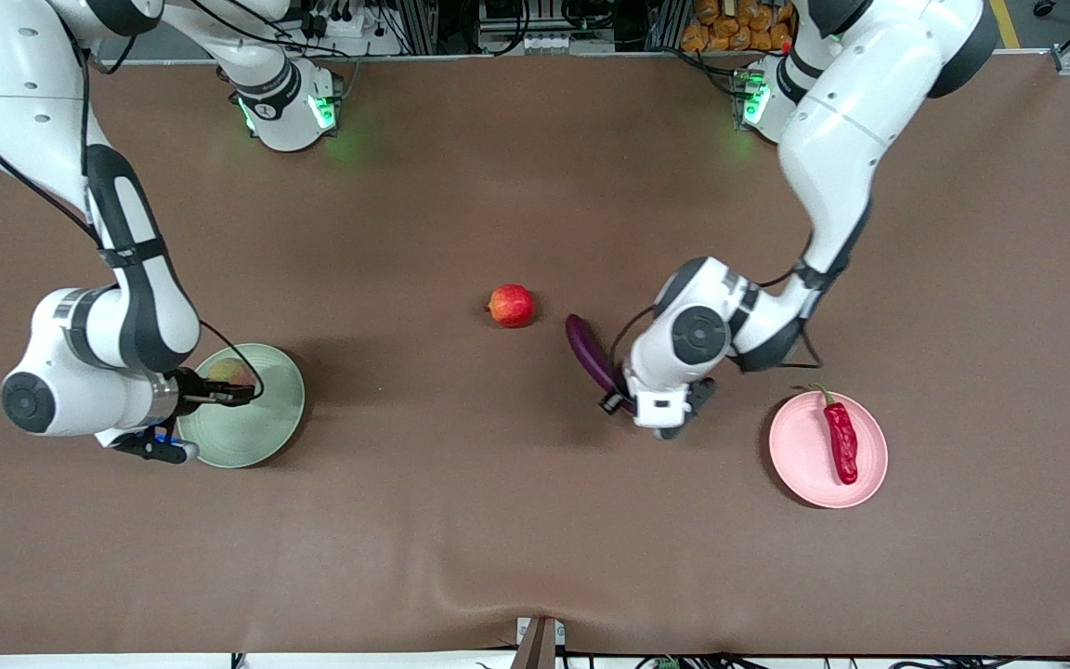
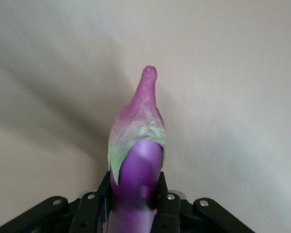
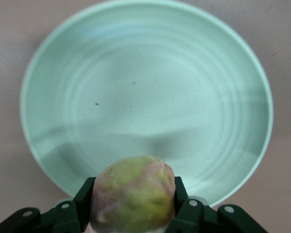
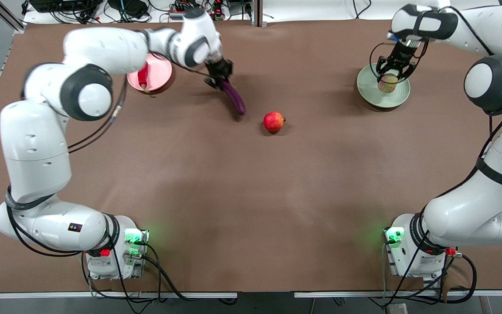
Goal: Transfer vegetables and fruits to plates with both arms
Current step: 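Release the yellow apple onto the green plate with the right gripper, then lower the eggplant onto the plate while the right gripper grasps the red apple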
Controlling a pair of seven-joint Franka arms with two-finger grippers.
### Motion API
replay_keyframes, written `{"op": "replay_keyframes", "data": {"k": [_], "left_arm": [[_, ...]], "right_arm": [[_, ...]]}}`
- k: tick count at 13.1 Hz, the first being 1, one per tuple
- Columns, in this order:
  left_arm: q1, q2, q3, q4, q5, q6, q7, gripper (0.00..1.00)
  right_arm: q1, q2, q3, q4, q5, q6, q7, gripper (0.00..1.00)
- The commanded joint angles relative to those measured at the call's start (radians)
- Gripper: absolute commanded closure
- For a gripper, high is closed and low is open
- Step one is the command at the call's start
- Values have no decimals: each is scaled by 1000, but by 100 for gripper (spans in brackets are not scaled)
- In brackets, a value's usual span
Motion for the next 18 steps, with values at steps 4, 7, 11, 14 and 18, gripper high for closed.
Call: {"op": "replay_keyframes", "data": {"k": [4, 7, 11, 14, 18], "left_arm": [[222, -142, -14, 4, 9, -96, 456, 100], [319, -111, -12, 42, 3, -96, 688, 100], [362, -85, -3, 58, 14, -96, 747, 100], [383, -42, -1, 87, 12, -90, 814, 100], [389, 16, 5, 99, 3, -82, 844, 100]], "right_arm": [[-13, -57, 29, -37, 4, 8, 1, 0], [50, -54, 51, 117, 81, -99, 113, 0], [240, -46, 49, 191, 150, -93, 503, 0], [394, -43, 51, 199, 152, -75, 780, 0], [536, -8, 49, 187, 164, -6, 1074, 0]]}}
